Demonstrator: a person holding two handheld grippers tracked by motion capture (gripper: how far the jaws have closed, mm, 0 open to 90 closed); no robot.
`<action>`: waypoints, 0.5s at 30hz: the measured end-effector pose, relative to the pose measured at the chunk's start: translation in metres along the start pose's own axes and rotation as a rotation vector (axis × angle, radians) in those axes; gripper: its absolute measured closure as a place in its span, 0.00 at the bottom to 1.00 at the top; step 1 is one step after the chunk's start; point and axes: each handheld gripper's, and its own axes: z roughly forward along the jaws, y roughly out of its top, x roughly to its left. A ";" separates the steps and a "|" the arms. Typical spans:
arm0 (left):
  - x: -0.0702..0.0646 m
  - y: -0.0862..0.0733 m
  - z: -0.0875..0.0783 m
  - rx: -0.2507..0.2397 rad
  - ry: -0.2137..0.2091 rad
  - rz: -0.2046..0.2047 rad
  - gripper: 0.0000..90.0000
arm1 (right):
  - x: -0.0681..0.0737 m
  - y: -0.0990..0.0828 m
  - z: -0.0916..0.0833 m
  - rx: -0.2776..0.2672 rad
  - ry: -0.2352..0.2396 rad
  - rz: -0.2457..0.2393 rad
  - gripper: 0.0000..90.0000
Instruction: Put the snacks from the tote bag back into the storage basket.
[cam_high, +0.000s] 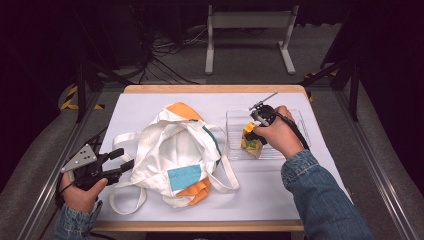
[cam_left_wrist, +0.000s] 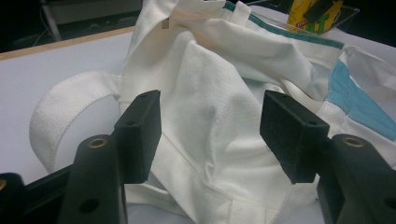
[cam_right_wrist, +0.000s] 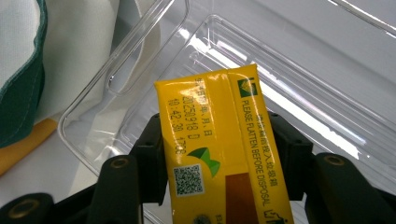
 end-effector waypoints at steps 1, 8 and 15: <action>0.000 0.000 0.000 0.003 0.000 0.000 0.44 | 0.000 0.000 0.000 -0.001 0.000 -0.005 0.54; 0.000 0.000 0.000 -0.001 0.000 0.000 0.44 | 0.000 0.001 -0.001 -0.006 -0.003 -0.032 0.55; 0.000 0.000 -0.003 -0.001 0.006 0.002 0.44 | -0.004 0.007 -0.013 -0.021 -0.006 -0.048 0.56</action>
